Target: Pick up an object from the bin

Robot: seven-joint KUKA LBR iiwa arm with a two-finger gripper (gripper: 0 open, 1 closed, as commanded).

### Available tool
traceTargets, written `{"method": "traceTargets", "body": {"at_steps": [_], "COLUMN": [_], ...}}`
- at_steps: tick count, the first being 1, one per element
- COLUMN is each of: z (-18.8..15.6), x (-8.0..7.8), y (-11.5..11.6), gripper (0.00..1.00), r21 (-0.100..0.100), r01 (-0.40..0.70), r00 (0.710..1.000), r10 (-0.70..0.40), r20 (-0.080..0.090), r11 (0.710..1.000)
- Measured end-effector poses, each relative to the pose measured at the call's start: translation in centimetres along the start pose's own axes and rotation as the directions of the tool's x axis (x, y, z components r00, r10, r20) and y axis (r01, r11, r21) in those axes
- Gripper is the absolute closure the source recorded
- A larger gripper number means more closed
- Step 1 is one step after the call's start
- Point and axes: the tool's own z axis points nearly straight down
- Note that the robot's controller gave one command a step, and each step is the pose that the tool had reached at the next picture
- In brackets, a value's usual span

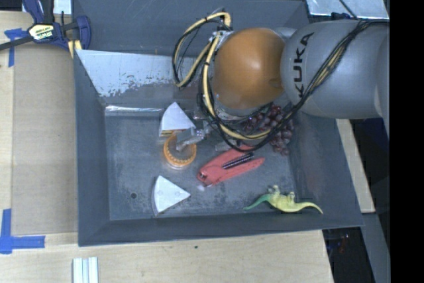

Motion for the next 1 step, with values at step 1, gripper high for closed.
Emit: {"method": "traceTargets", "body": {"at_steps": [1], "z": [0.87], "x": [-3.06], "y": [-0.93], "gripper": [1.0], "r21": [-0.002], "r01": [-0.117], "r00": [0.993], "r10": [0.117], "r20": [0.003], "r11": [0.993]}}
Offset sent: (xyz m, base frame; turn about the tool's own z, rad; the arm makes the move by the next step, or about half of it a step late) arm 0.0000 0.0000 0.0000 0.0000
